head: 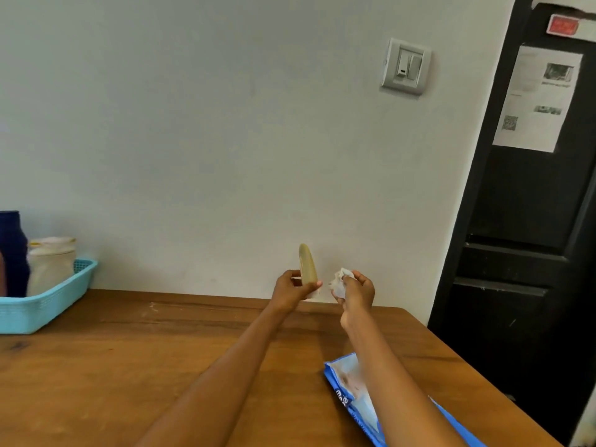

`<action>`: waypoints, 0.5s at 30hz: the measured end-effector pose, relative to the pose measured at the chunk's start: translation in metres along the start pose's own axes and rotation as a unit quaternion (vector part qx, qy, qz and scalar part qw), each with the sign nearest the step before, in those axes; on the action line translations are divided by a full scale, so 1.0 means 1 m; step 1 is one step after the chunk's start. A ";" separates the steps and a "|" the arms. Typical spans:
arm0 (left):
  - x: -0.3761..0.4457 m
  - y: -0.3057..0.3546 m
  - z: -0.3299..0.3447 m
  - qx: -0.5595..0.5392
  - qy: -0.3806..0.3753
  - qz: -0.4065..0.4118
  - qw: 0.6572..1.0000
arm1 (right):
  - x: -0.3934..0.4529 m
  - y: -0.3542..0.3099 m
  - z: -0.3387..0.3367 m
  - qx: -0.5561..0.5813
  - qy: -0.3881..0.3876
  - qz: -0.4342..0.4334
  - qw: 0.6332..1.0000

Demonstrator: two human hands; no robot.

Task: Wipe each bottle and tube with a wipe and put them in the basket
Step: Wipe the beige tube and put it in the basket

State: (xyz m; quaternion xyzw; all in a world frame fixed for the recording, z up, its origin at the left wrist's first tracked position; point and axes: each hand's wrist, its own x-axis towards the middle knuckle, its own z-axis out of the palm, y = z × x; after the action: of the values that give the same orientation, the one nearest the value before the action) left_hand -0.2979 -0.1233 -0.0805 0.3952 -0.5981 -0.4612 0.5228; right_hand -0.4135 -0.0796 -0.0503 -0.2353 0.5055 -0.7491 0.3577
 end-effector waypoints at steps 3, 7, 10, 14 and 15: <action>-0.023 0.036 -0.028 -0.155 -0.020 -0.006 0.988 | -0.040 -0.017 0.021 0.086 -0.018 0.000 0.996; -0.063 0.092 -0.076 -0.314 -0.075 0.016 0.946 | -0.101 -0.058 0.043 0.171 -0.063 -0.030 0.983; -0.094 0.129 -0.112 -0.362 -0.127 0.055 0.922 | -0.147 -0.082 0.057 0.128 -0.105 -0.098 0.981; -0.131 0.158 -0.151 -0.355 -0.181 0.101 0.912 | -0.208 -0.089 0.082 0.037 -0.159 -0.217 0.962; -0.138 0.161 -0.158 -0.355 -0.180 0.105 0.911 | -0.219 -0.088 0.087 0.024 -0.159 -0.240 0.957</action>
State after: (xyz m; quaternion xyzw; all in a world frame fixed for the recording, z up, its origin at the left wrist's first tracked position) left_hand -0.1207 0.0285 0.0431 0.0282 -0.5171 -0.6488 0.5575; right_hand -0.2386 0.0594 0.0664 -0.4570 0.3530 -0.7777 0.2484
